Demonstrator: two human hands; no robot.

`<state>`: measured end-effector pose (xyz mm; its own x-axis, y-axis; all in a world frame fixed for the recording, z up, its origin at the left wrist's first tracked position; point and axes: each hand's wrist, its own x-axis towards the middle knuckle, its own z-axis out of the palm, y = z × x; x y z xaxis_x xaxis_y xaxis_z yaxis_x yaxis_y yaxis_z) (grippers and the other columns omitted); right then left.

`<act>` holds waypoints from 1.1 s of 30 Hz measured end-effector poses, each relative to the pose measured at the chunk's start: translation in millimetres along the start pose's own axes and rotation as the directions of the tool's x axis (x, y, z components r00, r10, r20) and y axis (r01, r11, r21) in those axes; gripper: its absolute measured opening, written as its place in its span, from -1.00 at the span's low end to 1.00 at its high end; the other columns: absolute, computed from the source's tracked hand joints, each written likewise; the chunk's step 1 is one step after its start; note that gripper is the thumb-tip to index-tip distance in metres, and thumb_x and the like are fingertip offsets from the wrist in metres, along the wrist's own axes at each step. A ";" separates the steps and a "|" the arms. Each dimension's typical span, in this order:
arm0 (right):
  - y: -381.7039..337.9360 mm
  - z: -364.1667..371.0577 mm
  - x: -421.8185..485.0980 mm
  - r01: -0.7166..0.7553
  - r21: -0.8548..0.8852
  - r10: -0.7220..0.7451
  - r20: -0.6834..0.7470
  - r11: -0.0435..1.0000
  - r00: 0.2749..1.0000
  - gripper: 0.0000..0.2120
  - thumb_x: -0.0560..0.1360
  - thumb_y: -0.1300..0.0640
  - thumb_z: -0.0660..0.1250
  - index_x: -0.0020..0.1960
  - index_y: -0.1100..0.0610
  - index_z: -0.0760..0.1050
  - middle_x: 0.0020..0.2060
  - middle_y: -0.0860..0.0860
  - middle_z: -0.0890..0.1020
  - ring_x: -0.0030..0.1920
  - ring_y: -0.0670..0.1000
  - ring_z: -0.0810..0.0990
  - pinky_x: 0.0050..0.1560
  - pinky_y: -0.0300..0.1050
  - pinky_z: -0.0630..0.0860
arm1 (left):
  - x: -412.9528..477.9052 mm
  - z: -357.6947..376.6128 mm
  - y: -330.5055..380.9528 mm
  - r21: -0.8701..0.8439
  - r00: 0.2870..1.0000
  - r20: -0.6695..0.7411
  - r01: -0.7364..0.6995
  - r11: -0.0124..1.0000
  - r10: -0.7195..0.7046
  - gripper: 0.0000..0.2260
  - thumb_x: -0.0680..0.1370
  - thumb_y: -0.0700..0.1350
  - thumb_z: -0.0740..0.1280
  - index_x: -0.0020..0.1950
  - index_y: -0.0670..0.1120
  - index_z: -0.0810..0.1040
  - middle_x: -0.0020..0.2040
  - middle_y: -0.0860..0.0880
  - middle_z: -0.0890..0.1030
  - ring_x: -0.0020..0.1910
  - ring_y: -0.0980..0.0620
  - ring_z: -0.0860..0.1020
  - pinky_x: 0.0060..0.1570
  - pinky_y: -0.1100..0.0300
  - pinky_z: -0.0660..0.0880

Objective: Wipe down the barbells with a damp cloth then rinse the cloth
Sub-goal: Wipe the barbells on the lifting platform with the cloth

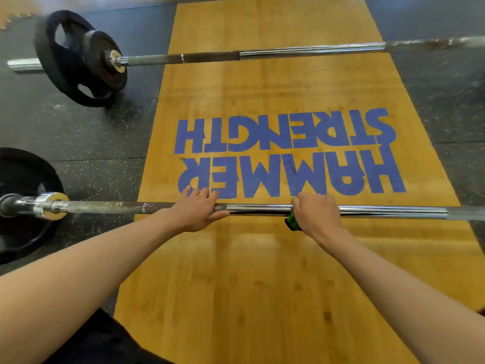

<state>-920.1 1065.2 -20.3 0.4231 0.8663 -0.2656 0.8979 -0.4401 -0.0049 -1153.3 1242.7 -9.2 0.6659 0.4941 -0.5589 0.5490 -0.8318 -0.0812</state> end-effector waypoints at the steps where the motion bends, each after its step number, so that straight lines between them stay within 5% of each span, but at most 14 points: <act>1: -10.4 -3.5 5.8 -0.005 -0.026 0.006 0.036 1.000 0.999 -0.76 0.59 0.27 0.14 -0.24 0.07 0.31 -0.34 -0.04 0.41 -0.28 0.11 0.47 -0.25 -0.11 0.31 | -1.0 0.7 -2.2 0.001 1.000 0.010 0.000 1.000 0.000 -0.39 0.63 0.33 -0.05 0.47 -0.08 0.27 0.28 -0.13 0.46 0.25 -0.17 0.45 0.41 -0.11 0.22; 5: -60.0 -2.1 21.2 0.060 0.066 -0.063 0.031 0.996 0.998 -0.69 0.58 0.31 0.13 -0.28 0.08 0.19 -0.41 -0.02 0.31 -0.40 0.08 0.34 -0.42 -0.16 0.15 | -0.5 4.9 -2.9 0.013 0.999 0.036 -0.009 1.000 0.008 -0.42 0.61 0.34 -0.10 0.36 -0.06 0.30 0.18 -0.14 0.47 0.09 -0.18 0.47 0.25 -0.05 0.32; 10: -83.2 18.6 9.5 0.154 0.104 -0.135 -0.172 0.983 0.976 -0.61 0.70 -0.05 0.03 -0.13 0.07 0.50 -0.36 -0.01 0.49 -0.35 0.09 0.41 -0.24 -0.02 0.29 | 3.3 5.3 -4.5 -0.013 0.998 0.063 -0.014 1.000 0.015 -0.47 0.63 0.31 -0.06 0.38 -0.04 0.28 0.20 -0.15 0.45 0.14 -0.20 0.46 0.30 -0.09 0.33; 14: -33.6 37.0 -9.4 0.211 0.041 -0.191 -0.286 0.977 0.939 -0.66 0.69 -0.08 0.05 0.05 0.04 0.55 -0.21 0.00 0.58 -0.19 0.11 0.55 -0.12 0.03 0.42 | 0.1 7.2 -3.8 0.004 0.999 0.041 -0.023 1.000 0.023 -0.47 0.63 0.30 -0.08 0.37 -0.04 0.29 0.21 -0.14 0.45 0.13 -0.18 0.46 0.31 -0.08 0.32; 17: -5.3 23.5 -8.8 0.056 0.029 -0.050 -0.172 0.998 0.984 -0.62 0.67 -0.01 -0.06 -0.16 0.04 0.45 -0.35 -0.06 0.48 -0.31 0.08 0.49 -0.20 0.00 0.41 | -3.1 10.4 -3.2 0.009 1.000 -0.013 -0.025 1.000 0.025 -0.48 0.64 0.30 -0.08 0.36 -0.04 0.30 0.19 -0.12 0.46 0.13 -0.17 0.46 0.33 -0.07 0.32; 20: -12.6 3.1 5.1 -0.129 0.051 0.131 -0.040 0.990 0.991 -0.64 0.67 0.14 0.06 -0.28 0.09 0.40 -0.40 -0.01 0.48 -0.37 0.06 0.48 -0.34 -0.10 0.39 | -4.6 12.7 -2.8 -0.035 0.994 -0.096 -0.051 0.998 0.047 -0.54 0.66 0.27 -0.04 0.34 -0.02 0.31 0.14 -0.09 0.47 0.03 -0.10 0.44 0.22 0.00 0.36; 25: -63.3 -13.8 34.4 -0.161 0.011 0.155 0.202 0.987 0.967 -0.71 0.58 0.30 0.07 -0.24 0.10 0.43 -0.34 -0.01 0.41 -0.39 0.01 0.32 -0.42 -0.16 0.20 | -3.5 10.2 0.2 -0.035 0.989 -0.108 -0.103 0.994 0.099 -0.62 0.70 0.18 -0.02 0.38 -0.01 0.30 0.11 -0.06 0.46 -0.07 -0.04 0.33 0.06 0.06 0.33; 29: -82.0 6.0 17.5 0.061 0.020 -0.061 -0.017 0.998 0.998 -0.79 0.64 0.21 0.10 -0.16 0.07 0.36 -0.41 -0.03 0.35 -0.43 0.05 0.31 -0.33 -0.10 0.23 | -1.5 6.4 -0.4 -0.049 0.991 -0.063 -0.123 0.991 0.120 -0.59 0.71 0.18 -0.03 0.49 0.03 0.22 0.15 -0.05 0.46 -0.04 -0.02 0.36 0.09 0.06 0.36; 33: -38.7 30.8 -7.7 0.290 0.011 -0.275 -0.282 0.957 0.919 -0.70 0.68 -0.09 0.06 0.13 0.03 0.51 -0.20 0.00 0.55 -0.19 0.09 0.52 -0.14 0.01 0.44 | -3.3 10.0 1.3 -0.024 0.990 -0.072 -0.120 0.992 0.118 -0.54 0.71 0.18 -0.05 0.58 0.07 0.13 0.21 -0.05 0.46 0.06 -0.06 0.44 0.13 0.06 0.40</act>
<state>-961.9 1068.3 -47.8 0.1761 0.9839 0.0290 0.9806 -0.1728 -0.0924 -1159.8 1237.4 -15.7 0.7606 0.4094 -0.5039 0.4771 -0.8788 0.0062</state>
